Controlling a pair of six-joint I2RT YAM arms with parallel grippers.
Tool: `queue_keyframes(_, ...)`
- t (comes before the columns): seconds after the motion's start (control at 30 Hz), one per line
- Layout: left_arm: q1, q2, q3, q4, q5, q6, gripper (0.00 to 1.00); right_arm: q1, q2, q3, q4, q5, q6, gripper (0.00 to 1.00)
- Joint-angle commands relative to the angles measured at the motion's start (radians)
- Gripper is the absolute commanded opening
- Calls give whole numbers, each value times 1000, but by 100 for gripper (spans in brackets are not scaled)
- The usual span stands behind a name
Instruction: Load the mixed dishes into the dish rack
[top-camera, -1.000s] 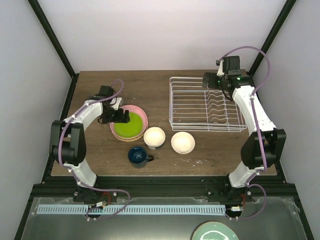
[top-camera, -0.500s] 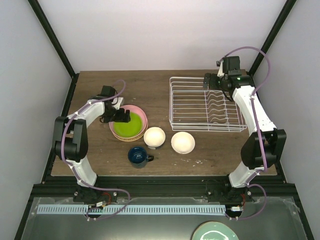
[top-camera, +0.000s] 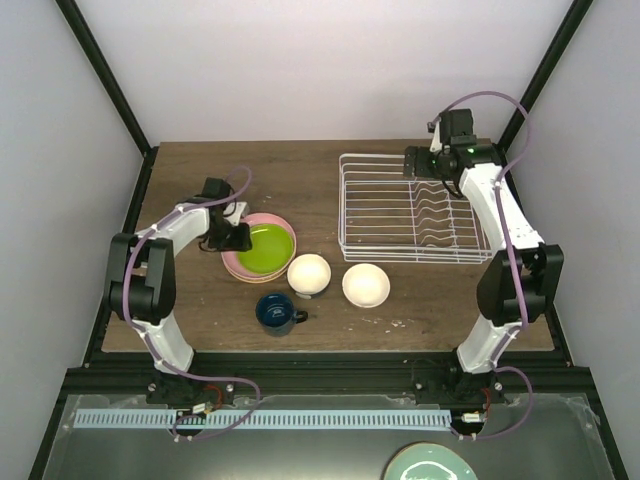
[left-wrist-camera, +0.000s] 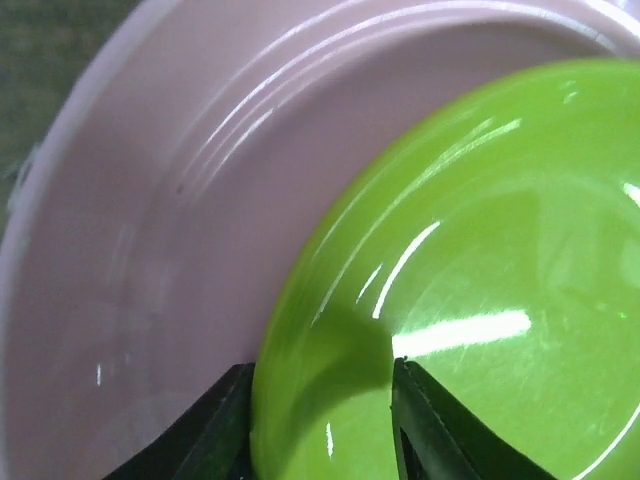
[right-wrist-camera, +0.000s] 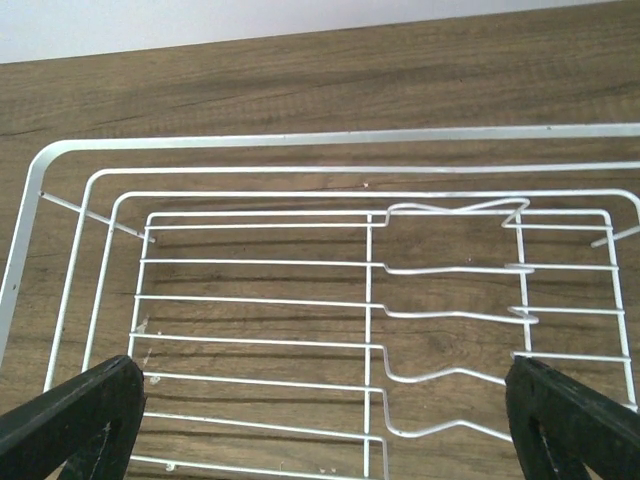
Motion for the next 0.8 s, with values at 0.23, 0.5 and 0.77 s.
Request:
queue_keyframes(0.23, 5, -153, -93, -30, 58, -22, 12, 37, 73, 153, -50, 4, -46, 100)
queue_keyframes(0.5, 51, -241, -59, -74, 130, -13, 3, 51, 81, 141, -48, -13, -60, 100)
queue_keyframes(0.77, 197, -320, -2, -65, 298, -5, 0, 54, 53, 106, -10, -265, -91, 100)
